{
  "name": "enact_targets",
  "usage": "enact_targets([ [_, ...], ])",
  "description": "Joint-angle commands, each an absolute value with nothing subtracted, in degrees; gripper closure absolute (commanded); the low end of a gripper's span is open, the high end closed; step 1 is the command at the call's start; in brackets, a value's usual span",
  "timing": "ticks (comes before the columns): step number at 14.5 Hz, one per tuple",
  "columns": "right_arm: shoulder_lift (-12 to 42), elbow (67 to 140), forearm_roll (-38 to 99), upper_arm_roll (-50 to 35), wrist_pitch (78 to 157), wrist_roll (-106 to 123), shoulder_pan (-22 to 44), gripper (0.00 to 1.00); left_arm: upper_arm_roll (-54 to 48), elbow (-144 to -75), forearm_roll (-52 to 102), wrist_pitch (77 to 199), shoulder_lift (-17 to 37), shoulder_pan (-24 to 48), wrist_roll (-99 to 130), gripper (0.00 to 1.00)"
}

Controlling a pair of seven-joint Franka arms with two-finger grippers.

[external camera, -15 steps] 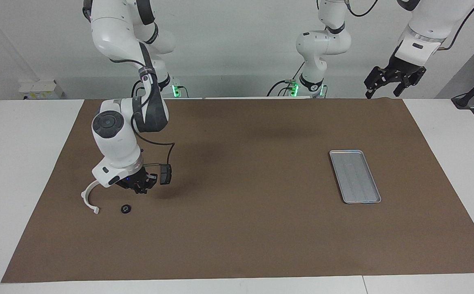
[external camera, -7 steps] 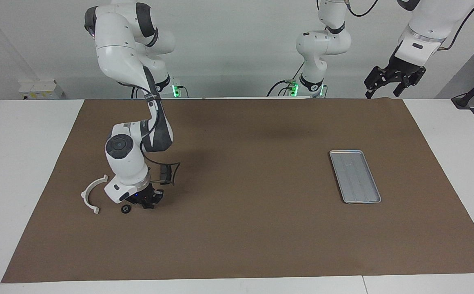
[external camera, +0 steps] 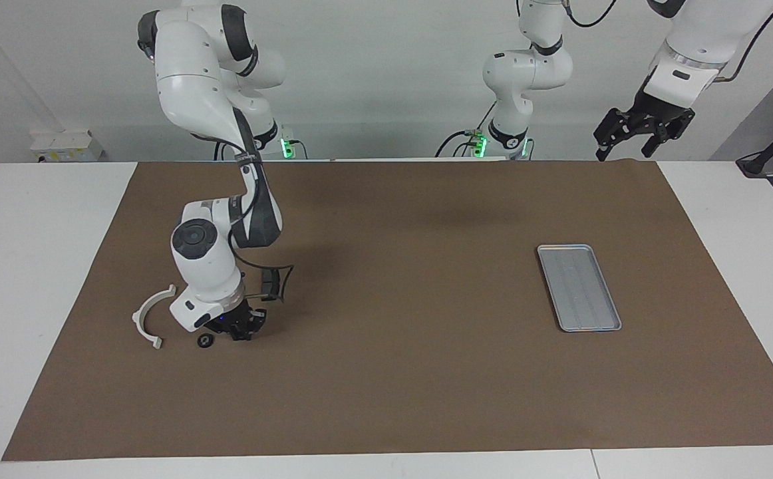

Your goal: Place bearing gear from tray to pile

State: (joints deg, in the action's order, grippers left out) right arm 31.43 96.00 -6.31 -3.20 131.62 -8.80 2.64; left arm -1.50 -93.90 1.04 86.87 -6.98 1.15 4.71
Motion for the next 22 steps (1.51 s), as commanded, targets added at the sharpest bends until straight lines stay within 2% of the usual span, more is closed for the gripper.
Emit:
enact_targets([
  [1,29.9,96.3,-6.3,-3.9,131.0,-9.1,2.0,0.0,-1.8,-93.6,1.9,85.7,-7.3,0.4,4.1,0.0],
  [8,25.8,96.3,-6.3,-4.0,128.4,-8.5,0.4,0.0,-1.9,-93.6,1.9,85.7,-7.3,0.4,4.1,0.0],
  [13,21.5,96.1,-6.2,-4.0,122.2,-8.5,0.8,0.0,-1.8,-93.6,1.9,85.7,-7.3,0.4,4.1,0.0],
  [22,-0.3,96.2,-2.4,-4.0,94.8,-8.6,1.6,0.0,-1.9,-93.6,1.9,85.7,-7.3,0.4,4.2,0.0],
])
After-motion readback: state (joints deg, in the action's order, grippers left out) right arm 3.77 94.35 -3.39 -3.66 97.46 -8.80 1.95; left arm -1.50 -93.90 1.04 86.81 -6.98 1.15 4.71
